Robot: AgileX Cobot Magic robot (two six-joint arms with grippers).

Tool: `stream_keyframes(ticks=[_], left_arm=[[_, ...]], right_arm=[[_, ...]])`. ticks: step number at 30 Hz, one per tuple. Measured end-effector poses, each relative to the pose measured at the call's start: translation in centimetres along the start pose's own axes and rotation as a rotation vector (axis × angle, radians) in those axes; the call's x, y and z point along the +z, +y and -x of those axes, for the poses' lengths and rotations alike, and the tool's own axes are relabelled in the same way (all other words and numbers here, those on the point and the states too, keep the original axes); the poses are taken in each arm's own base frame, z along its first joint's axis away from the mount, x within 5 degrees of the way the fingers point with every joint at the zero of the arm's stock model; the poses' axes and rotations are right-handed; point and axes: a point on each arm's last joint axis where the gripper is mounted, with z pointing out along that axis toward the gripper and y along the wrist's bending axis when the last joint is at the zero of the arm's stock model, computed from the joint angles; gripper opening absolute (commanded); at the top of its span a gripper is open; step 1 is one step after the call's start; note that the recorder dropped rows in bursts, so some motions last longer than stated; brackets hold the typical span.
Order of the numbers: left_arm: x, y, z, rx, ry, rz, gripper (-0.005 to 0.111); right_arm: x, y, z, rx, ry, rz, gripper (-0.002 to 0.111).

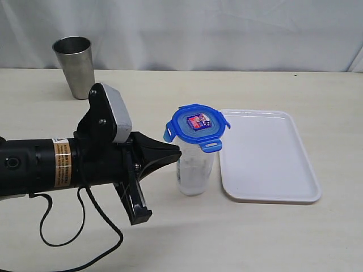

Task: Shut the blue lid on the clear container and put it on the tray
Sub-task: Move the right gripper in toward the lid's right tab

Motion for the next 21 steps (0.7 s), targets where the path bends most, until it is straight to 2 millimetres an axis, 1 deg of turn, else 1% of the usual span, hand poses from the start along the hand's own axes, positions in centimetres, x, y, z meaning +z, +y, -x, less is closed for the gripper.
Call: stream_keyframes(ticks=[3,6,8,11,13,14,16,19,20,21], left_arm=[[0.0,0.1,-0.2,0.008,0.019,0.008,0.000],[0.1,0.1,-0.4,0.008,0.034,0.013,0.000],[0.3,0.1,-0.7,0.005,0.044,0.009,0.000],[0.7,0.1,-1.4,-0.009,0.068,0.000,0.000],[1.0,0.1,-1.9,-0.016,0.083,-0.006,0.000],[1.0,0.1,-2.0,-0.019,0.085,-0.008,0.000],[1.1,0.1,-2.0,-0.021,0.083,-0.012,0.000],[1.1,0.0,-1.9,-0.022,0.070,-0.019,0.000],[1.1,0.0,-1.9,-0.022,0.070,-0.019,0.000],[1.1,0.1,-1.9,-0.023,0.070,-0.018,0.000]], right_arm=[[-0.1,-0.2,1.5,0.169,-0.168,-0.013,0.005],[-0.2,-0.2,2.7,0.207,-0.231,-0.008,0.005],[0.2,-0.2,4.1,0.223,-0.247,-0.006,0.005],[2.0,0.1,6.9,0.231,-0.197,-0.006,0.005],[4.1,0.4,8.2,0.215,-0.080,-0.009,0.005],[5.1,0.6,8.5,0.204,-0.020,-0.011,0.005],[7.7,0.8,8.8,0.192,0.147,-0.022,0.005],[11.5,0.9,7.8,0.141,0.402,-0.035,0.005],[12.6,1.0,7.8,0.113,0.457,-0.027,0.004],[13.8,1.2,7.3,0.089,0.535,-0.011,0.004]])
